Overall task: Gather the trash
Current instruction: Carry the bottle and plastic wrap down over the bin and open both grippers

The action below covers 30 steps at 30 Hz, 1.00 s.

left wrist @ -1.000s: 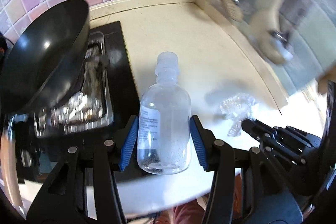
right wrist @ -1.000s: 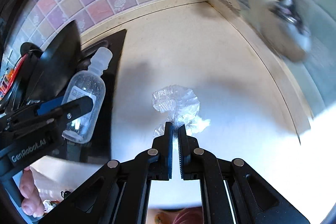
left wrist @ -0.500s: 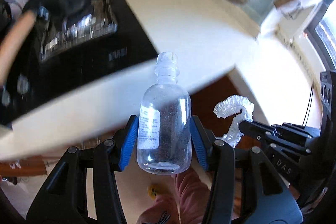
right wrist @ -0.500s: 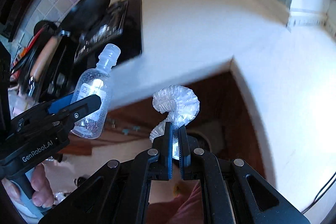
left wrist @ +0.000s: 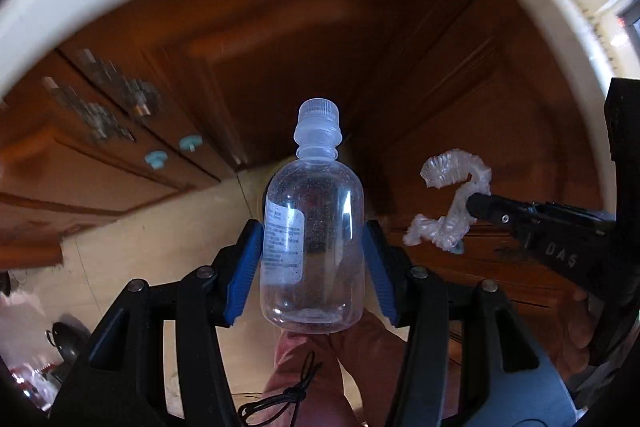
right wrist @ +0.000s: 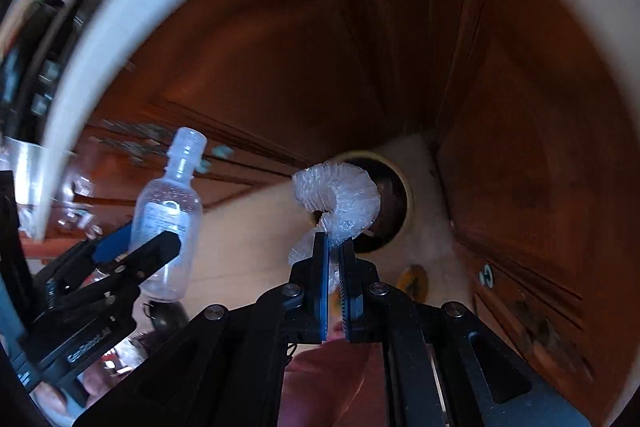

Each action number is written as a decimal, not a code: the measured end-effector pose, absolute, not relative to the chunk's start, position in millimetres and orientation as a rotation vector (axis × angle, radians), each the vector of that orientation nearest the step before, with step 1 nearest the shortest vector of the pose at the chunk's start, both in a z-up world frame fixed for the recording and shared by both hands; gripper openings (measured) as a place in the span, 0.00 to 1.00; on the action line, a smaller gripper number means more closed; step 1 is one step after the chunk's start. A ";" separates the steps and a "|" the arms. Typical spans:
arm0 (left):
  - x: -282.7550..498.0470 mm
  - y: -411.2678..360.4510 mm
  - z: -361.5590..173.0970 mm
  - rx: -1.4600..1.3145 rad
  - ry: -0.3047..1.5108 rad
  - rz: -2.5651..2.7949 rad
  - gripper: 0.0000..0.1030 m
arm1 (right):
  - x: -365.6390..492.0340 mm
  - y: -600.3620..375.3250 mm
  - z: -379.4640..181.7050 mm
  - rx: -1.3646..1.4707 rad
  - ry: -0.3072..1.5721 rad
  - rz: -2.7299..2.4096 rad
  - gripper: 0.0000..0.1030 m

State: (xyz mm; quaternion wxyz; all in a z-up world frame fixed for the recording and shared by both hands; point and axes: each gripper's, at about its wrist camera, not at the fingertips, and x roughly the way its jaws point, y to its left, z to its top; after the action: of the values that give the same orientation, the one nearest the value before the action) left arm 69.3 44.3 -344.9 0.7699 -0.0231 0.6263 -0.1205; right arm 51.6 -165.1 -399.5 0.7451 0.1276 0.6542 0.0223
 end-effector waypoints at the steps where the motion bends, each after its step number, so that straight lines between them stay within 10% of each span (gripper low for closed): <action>1: 71.4 41.8 -360.4 -0.059 1.371 -0.252 0.48 | 51.6 -165.1 -399.5 0.279 1.432 0.049 0.05; 12: 84.5 25.1 -529.1 -0.114 1.483 -0.192 0.50 | 58.9 -148.9 -573.6 0.317 1.639 -0.006 0.10; 17: 88.6 31.9 -560.1 -0.098 1.507 -0.146 0.55 | 63.4 -153.2 -584.8 0.325 1.615 -0.031 0.38; 30: 85.0 54.8 -562.3 -0.109 1.568 -0.080 0.55 | 72.1 -158.4 -579.0 0.302 1.637 -0.010 0.38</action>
State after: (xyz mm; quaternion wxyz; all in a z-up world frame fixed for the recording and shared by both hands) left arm 85.0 54.8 -562.3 0.7059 -0.0491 0.7057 -0.0358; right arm 72.1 -158.4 -579.0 0.6730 0.1341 0.7274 -0.0044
